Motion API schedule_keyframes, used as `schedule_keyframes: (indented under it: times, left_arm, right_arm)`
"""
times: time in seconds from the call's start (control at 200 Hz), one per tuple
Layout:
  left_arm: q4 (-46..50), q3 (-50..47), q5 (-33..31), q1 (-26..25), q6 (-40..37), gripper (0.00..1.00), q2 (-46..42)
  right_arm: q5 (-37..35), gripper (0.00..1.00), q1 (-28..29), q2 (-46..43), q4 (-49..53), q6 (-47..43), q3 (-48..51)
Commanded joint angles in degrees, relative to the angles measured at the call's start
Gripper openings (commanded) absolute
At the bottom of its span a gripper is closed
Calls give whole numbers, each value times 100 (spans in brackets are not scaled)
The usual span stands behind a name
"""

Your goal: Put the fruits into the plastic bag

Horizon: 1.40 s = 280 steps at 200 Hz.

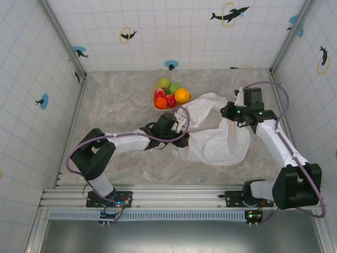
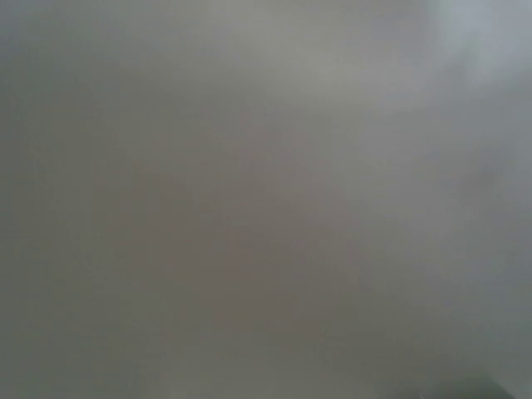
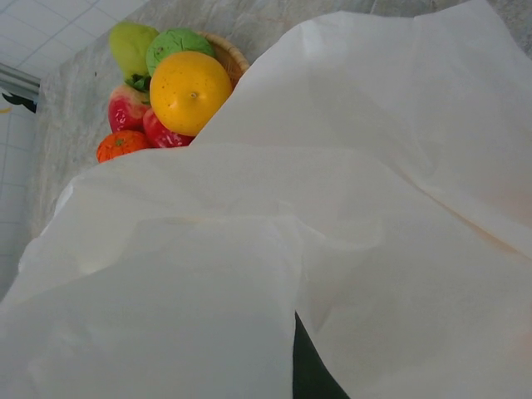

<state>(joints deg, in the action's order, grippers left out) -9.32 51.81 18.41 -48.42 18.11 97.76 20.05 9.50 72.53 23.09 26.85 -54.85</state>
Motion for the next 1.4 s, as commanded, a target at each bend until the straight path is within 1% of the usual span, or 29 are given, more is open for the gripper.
schedule_keyframes:
  times: [0.0, 0.17, 0.19, 0.26, 0.39, 0.47, 0.546, 0.601, 0.711, 0.766, 0.951, 1.131, 1.296, 1.396]
  left_arm:
    - [-822, 358, -21, -104, 291, 42, 233]
    - [-1719, 365, -308, -201, 841, 45, 677]
    - [-1800, 561, -373, -202, 897, 45, 747]
    - [-2019, 739, -586, -224, 1048, 46, 1010]
    - [-2174, 1269, -797, -345, 1183, 49, 1535]
    - [-2111, 1579, -898, -471, 1179, 52, 1826]
    - [-2045, 1732, -903, -535, 1189, 55, 1992]
    - [-2039, 1720, -874, -536, 1204, 59, 2011]
    - [-1942, 1589, -969, -534, 986, 70, 1835]
    - [-1853, 1537, -974, -532, 828, 73, 1714]
    - [-1558, 1374, -932, -503, 501, 80, 1258]
    - [-1295, 1136, -580, -382, 351, 80, 721]
    - [-668, 779, -284, -193, -24, 79, -16]
    - [-302, 505, 205, 62, -210, 78, -499]
  right_arm:
    - [322, 3, 138, -150, -276, 211, 285]
    - [558, 3, 315, -274, -613, 533, 612]
    - [588, 3, 326, -289, -628, 559, 630]
    - [687, 3, 351, -325, -650, 593, 676]
    - [767, 3, 350, -405, -746, 677, 754]
    - [821, 3, 343, -437, -886, 757, 858]
    - [851, 3, 312, -433, -932, 778, 939]
    - [851, 3, 271, -432, -931, 769, 967]
    - [835, 3, 139, -450, -819, 668, 949]
    - [816, 3, 65, -447, -734, 584, 905]
    - [755, 3, -119, -466, -465, 321, 823]
    - [622, 3, -183, -443, -103, -163, 708]
    - [375, 3, -194, -316, 360, -670, 465]
    - [394, 3, -185, -266, 375, -721, 408]
